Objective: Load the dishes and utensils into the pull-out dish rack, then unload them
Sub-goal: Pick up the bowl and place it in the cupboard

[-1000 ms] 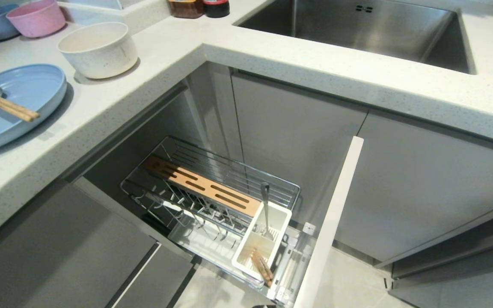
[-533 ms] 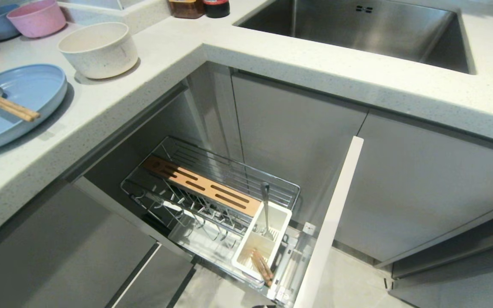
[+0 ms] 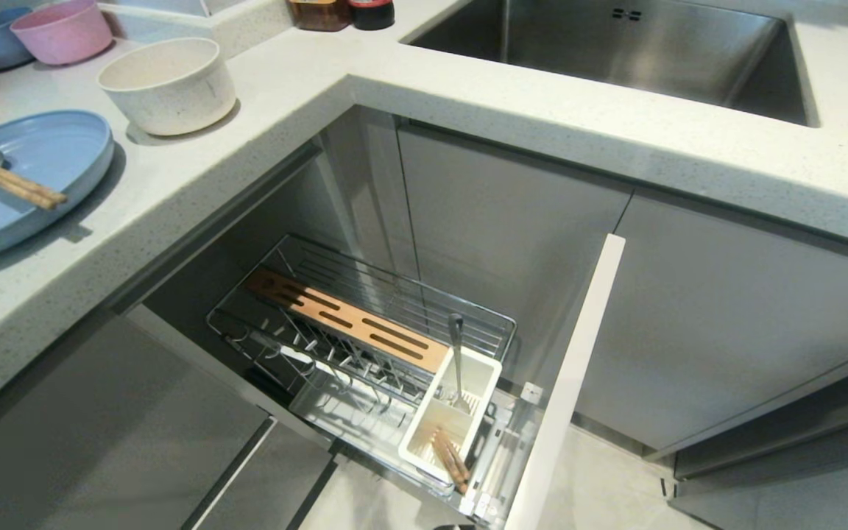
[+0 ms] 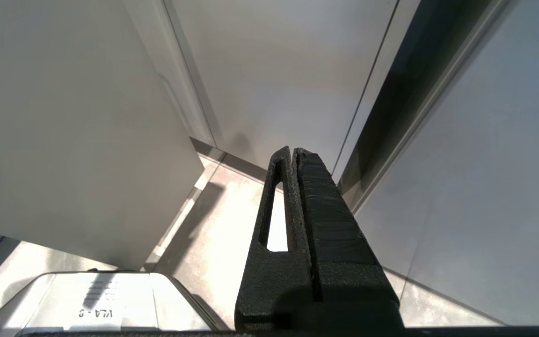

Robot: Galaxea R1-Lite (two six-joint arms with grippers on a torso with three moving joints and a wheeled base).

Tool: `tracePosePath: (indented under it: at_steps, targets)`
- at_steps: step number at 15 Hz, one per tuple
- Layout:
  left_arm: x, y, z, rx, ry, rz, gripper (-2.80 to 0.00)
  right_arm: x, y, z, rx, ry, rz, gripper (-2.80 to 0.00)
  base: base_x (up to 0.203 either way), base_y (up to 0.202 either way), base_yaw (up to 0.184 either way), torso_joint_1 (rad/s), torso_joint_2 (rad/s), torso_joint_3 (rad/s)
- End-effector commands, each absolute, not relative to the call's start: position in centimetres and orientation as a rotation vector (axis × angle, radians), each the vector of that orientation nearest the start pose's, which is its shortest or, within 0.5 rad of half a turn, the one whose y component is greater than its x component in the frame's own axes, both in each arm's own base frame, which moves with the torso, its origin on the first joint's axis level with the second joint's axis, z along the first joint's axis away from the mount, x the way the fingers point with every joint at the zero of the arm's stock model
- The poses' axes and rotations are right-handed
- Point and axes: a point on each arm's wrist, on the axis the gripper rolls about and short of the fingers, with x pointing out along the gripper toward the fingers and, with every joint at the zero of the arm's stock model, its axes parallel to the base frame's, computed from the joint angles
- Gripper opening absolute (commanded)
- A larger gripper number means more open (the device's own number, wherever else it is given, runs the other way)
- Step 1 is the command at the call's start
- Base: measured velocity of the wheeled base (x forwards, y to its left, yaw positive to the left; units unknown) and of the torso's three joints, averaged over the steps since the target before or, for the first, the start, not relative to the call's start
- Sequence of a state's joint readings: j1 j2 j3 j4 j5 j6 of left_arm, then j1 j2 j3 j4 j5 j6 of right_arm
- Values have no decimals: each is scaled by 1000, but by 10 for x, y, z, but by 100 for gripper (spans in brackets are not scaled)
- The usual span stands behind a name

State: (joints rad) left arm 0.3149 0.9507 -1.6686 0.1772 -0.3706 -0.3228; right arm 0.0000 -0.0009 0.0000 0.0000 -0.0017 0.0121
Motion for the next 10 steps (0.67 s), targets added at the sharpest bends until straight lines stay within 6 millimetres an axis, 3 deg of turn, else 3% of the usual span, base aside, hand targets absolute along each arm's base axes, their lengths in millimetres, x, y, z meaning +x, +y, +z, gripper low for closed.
tracePosePath:
  at_steps: [1,5,7,10]
  targets:
    - [60,13,474,-198,-389,-51,-280,-23,0,75,12,0,-2,-280,0,0,0,0,0,0]
    - [129,38,462,-311,-224,175,-280,-23,0,75,12,1,-2,-280,0,0,0,0,0,0]
    - [152,33,460,-387,-190,180,-280,-23,0,75,12,2,-2,-280,0,0,0,0,0,0]
    - [175,12,455,-444,-148,137,-280,-23,0,75,12,2,-2,-280,0,0,0,0,0,0]
